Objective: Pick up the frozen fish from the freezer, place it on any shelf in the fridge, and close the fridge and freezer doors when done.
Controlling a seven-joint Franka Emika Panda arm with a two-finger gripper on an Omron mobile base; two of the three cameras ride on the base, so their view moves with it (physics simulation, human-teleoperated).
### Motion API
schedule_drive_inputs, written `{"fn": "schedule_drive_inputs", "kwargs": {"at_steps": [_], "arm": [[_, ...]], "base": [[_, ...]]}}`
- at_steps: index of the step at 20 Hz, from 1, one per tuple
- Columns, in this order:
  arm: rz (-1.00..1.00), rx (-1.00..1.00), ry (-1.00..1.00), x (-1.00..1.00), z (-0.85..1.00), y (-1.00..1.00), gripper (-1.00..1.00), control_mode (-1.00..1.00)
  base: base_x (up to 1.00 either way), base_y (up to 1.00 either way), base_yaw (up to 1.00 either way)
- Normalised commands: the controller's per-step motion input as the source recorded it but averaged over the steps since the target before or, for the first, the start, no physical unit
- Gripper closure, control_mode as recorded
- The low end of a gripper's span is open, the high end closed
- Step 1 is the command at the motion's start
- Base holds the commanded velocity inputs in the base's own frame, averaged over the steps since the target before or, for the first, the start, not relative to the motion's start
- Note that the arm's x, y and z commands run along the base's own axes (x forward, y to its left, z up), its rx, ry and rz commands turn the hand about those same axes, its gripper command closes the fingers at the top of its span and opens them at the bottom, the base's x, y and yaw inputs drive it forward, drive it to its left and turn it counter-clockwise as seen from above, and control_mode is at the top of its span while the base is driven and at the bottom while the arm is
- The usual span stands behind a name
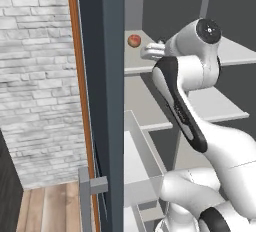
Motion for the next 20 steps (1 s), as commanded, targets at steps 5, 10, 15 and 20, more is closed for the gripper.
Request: {"fn": "schedule_drive_inputs", "kwargs": {"at_steps": [5,10,15,20], "arm": [[0.28,-0.05,0.05,-1.00,0.19,0.00,1.00,-1.00],[0.23,-0.20,0.08,-1.00,-0.35,-0.13,1.00,-1.00],[-0.03,-0.07,0.09,-0.97,-0.16,-0.92,1.00,-1.00],[-0.23,-0.01,0.00,0.38,0.34,-1.00,1.00,-1.00]], "base": [[0.00,0.00,0.00],[0.00,0.00,0.00],[0.00,0.00,0.00],[0.00,0.00,0.00]]}}
